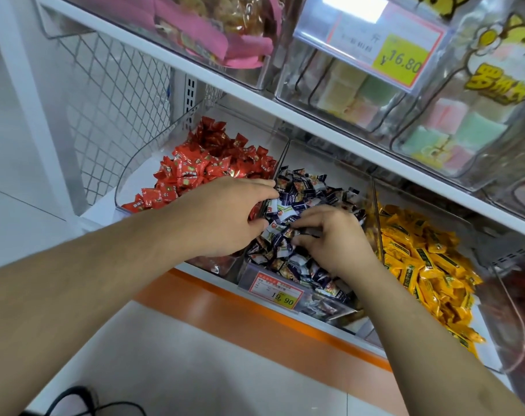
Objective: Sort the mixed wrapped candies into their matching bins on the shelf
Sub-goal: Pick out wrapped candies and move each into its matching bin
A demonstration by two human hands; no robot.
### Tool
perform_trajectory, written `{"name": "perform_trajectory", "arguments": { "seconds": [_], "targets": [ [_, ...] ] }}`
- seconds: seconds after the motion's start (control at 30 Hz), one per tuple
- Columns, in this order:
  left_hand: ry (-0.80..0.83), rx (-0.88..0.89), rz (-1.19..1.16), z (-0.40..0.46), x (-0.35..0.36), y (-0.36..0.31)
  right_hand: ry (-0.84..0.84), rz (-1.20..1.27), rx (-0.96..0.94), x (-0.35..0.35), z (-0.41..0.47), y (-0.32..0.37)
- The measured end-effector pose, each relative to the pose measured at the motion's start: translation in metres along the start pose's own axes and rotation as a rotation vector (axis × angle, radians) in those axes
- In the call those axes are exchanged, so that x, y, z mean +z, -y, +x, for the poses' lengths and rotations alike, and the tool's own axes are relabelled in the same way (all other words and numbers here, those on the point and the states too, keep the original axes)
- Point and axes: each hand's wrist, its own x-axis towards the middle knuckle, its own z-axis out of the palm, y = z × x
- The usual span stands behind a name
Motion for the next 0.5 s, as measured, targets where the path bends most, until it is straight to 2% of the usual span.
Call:
{"name": "perform_trajectory", "arguments": {
  "seconds": [0.17,0.23,0.33,0.5],
  "targets": [
    [-0.011,0.007,0.015,0.002,0.001,0.0,0.033,0.277,-0.061,-0.012,-0.008,0.015],
    [-0.011,0.009,0.016,0.002,0.002,0.0,0.172,0.371,-0.068,-0.013,-0.013,0.023],
    [-0.017,0.006,0.003,0.001,0.004,0.0,0.348,0.205,-0.127,-0.004,-0.016,0.027],
    [-0.018,0.008,-0.006,0.001,0.005,0.001,0.287,-0.087,-0.144,0.005,-0.009,0.025]
  ]
}}
